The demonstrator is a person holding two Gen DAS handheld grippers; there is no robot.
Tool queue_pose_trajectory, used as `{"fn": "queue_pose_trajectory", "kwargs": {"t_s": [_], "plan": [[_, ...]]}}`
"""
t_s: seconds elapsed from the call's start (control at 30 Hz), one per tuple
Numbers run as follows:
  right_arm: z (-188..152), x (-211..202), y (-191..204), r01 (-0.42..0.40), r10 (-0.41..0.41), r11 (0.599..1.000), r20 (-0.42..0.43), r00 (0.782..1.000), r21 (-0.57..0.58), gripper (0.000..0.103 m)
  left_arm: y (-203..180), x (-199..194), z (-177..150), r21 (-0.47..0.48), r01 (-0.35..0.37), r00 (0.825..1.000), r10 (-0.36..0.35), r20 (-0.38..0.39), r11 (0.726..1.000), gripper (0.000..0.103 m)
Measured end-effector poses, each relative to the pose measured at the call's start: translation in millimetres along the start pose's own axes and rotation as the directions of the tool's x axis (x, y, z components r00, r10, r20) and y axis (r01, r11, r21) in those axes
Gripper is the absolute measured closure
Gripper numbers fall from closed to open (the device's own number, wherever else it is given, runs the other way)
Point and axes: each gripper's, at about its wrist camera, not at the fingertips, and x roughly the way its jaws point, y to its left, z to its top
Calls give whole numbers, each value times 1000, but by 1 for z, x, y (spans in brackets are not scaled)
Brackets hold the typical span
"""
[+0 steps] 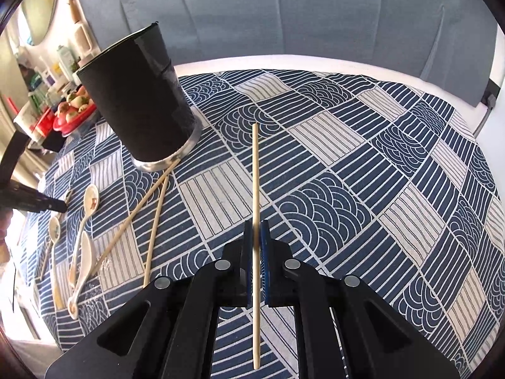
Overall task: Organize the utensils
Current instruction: 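Lower the left tool onto a wooden chopstick and close it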
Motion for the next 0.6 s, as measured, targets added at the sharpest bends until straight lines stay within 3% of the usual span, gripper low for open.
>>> {"fn": "queue_pose_trajectory", "kwargs": {"t_s": [0.27, 0.33, 0.37, 0.6], "plan": [[-2, 0, 0, -13, 13, 1000, -5, 1000, 4, 98, -7, -2, 1, 18, -20, 1000, 20, 17, 1000, 85], [-3, 1, 0, -19, 19, 1000, -6, 1000, 5, 98, -6, -8, 1, 27, -38, 999, 37, 28, 999, 73], [-3, 1, 0, -18, 18, 1000, -7, 1000, 5, 98, -9, -11, 2, 27, -51, 998, 50, 30, 998, 62], [-4, 6, -1, -27, 27, 1000, -18, 999, 15, 98, 10, -11, -2, 2, -63, 998, 63, 19, 998, 61]]}}
